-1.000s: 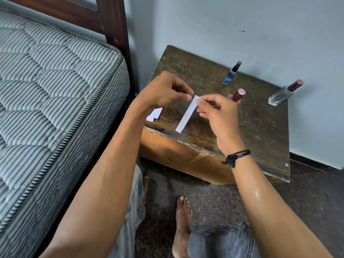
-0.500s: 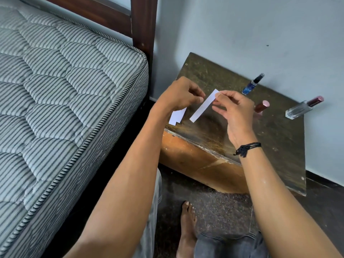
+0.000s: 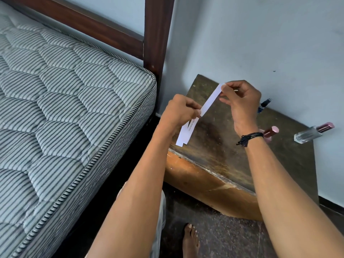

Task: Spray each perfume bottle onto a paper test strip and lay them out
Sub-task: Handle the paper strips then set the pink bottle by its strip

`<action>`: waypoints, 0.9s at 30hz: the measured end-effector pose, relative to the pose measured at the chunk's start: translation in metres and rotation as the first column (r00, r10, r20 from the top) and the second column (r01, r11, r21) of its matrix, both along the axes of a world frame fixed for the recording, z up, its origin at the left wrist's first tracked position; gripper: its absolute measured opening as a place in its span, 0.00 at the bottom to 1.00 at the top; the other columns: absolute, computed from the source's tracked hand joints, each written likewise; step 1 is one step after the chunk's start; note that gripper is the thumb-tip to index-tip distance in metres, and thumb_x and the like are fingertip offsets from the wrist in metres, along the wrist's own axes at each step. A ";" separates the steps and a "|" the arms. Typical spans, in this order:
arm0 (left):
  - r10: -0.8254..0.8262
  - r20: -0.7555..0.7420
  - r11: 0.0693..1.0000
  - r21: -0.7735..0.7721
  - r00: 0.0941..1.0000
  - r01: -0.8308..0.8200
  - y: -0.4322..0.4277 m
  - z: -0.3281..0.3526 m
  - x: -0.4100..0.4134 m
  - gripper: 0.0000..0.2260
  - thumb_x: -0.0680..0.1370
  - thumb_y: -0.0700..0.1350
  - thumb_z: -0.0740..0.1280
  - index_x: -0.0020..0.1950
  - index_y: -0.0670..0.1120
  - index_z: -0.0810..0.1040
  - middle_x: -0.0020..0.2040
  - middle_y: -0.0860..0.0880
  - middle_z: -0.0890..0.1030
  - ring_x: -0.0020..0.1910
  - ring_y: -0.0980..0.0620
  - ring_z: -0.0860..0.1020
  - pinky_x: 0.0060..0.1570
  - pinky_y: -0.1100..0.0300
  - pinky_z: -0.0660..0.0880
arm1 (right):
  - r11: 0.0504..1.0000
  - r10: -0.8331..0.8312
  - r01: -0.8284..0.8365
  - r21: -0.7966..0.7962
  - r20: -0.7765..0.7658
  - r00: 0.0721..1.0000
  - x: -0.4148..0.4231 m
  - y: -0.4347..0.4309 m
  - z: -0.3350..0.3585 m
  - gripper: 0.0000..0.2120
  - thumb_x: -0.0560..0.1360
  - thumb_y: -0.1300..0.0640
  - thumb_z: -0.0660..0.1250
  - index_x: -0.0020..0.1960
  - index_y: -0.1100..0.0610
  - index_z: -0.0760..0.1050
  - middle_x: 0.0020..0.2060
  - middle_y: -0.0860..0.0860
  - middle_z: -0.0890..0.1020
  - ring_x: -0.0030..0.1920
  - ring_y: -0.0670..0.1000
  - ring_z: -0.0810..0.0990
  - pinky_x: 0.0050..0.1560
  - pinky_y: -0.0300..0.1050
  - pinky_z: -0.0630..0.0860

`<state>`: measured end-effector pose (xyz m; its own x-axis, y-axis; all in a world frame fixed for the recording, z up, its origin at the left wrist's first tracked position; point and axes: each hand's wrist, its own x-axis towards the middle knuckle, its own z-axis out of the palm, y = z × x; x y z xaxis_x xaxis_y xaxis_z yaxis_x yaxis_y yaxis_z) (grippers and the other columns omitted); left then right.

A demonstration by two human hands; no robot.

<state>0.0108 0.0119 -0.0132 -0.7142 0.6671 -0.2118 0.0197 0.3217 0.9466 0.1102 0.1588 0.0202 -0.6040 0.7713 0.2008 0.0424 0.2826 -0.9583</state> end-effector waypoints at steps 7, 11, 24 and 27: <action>0.063 0.180 0.976 0.193 0.982 -0.098 -0.002 0.005 0.001 0.04 0.73 0.34 0.74 0.47 0.38 0.85 0.40 0.42 0.86 0.42 0.48 0.86 0.51 0.56 0.82 | 0.996 -0.011 0.018 0.089 -0.074 0.997 0.010 -0.011 0.019 0.05 0.76 0.64 0.73 0.44 0.55 0.82 0.39 0.54 0.85 0.38 0.52 0.85 0.46 0.49 0.85; 0.038 0.227 0.955 0.279 0.973 -0.103 -0.003 0.011 0.004 0.05 0.73 0.32 0.74 0.49 0.35 0.84 0.42 0.40 0.85 0.40 0.50 0.85 0.43 0.64 0.80 | 0.993 0.017 -0.003 0.117 -0.124 0.992 0.014 -0.021 0.031 0.05 0.75 0.64 0.73 0.44 0.55 0.82 0.35 0.50 0.85 0.36 0.52 0.85 0.42 0.48 0.84; -0.279 0.177 0.812 0.568 0.944 0.134 -0.014 0.029 0.007 0.05 0.74 0.32 0.72 0.49 0.38 0.82 0.40 0.44 0.84 0.40 0.52 0.82 0.47 0.62 0.78 | 0.996 -0.011 0.021 0.085 -0.113 0.994 0.007 -0.019 0.061 0.03 0.73 0.65 0.71 0.46 0.64 0.82 0.33 0.57 0.85 0.31 0.56 0.83 0.35 0.48 0.81; -0.299 0.163 0.789 0.597 0.940 0.147 -0.017 0.031 0.006 0.05 0.74 0.31 0.72 0.49 0.38 0.83 0.40 0.45 0.84 0.41 0.51 0.82 0.48 0.61 0.79 | 0.996 -0.034 0.041 0.073 -0.094 0.995 0.009 -0.016 0.057 0.03 0.73 0.66 0.71 0.46 0.65 0.82 0.31 0.55 0.84 0.31 0.55 0.83 0.35 0.46 0.80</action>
<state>0.0165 -0.0050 0.0179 -0.5085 0.8533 0.1154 -0.2251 -0.2610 0.9387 0.1189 0.1433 0.0777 -0.5513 0.7736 0.3126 -0.0339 0.3536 -0.9348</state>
